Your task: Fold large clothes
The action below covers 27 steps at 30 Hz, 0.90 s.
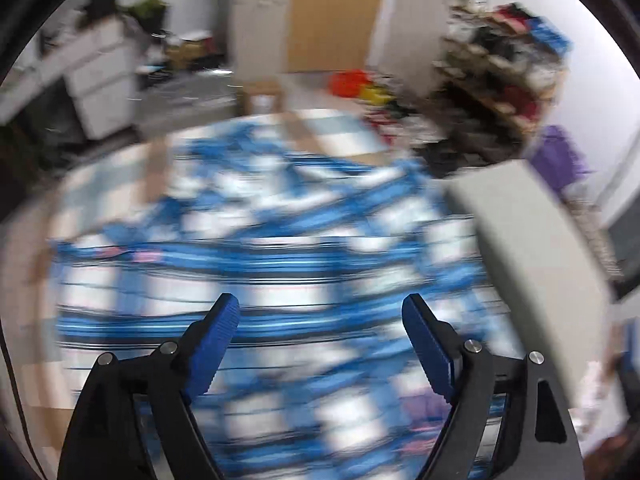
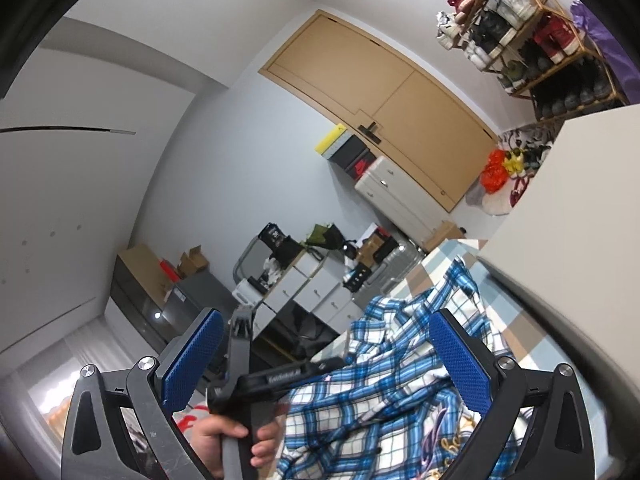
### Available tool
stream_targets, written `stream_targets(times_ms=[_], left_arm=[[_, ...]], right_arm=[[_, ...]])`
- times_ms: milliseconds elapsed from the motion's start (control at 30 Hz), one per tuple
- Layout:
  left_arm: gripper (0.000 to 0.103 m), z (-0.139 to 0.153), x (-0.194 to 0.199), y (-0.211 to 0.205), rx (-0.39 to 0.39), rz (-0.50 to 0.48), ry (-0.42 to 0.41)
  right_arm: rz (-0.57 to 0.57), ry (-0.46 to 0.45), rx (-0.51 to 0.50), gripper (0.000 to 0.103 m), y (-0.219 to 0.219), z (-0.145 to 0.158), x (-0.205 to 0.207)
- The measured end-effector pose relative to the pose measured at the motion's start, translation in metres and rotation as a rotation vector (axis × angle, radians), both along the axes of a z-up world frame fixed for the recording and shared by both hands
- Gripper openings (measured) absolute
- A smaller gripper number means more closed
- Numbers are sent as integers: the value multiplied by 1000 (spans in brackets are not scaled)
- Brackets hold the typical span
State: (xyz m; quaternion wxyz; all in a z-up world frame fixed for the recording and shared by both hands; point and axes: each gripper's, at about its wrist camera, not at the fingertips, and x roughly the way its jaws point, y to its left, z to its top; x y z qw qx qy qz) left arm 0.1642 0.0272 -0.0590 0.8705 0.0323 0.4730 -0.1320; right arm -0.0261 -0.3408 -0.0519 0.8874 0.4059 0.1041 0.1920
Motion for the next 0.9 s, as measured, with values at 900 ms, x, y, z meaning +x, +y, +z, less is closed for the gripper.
stream_targets(times_ms=[900], left_arm=[[83,-42,-64,46,15,220,-153]], right_arm=[[112,79,-267,103,53,-8,25]])
